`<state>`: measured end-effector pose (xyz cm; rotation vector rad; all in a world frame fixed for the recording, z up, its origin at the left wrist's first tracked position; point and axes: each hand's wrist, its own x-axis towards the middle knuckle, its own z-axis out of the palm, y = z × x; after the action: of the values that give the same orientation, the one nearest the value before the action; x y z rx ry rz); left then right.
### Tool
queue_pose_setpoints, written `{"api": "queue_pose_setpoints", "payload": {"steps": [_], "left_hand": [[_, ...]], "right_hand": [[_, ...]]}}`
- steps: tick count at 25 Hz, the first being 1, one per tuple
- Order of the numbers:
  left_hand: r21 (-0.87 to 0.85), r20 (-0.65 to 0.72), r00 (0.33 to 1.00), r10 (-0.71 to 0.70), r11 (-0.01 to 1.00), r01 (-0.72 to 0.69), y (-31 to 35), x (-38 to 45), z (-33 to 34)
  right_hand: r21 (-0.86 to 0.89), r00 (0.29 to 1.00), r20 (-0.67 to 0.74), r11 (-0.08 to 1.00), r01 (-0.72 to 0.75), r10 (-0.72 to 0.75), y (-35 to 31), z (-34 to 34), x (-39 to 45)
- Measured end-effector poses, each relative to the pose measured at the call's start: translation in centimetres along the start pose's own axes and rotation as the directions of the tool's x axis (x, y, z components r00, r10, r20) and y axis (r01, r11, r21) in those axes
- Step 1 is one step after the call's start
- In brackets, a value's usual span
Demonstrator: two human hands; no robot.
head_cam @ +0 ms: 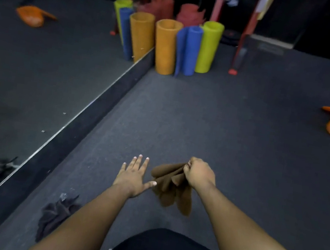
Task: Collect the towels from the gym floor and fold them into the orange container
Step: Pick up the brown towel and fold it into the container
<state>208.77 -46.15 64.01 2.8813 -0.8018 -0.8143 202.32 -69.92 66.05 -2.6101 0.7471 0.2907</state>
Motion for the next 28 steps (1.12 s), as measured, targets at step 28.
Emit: {"api": "queue_pose_setpoints", "payload": {"steps": [28], "left_hand": [[0.37, 0.169, 0.617, 0.769, 0.531, -0.762, 74.7, 33.2, -15.1]], "right_hand": [[0.13, 0.614, -0.413, 0.711, -0.691, 0.672, 57.5, -37.9, 9.4]]}}
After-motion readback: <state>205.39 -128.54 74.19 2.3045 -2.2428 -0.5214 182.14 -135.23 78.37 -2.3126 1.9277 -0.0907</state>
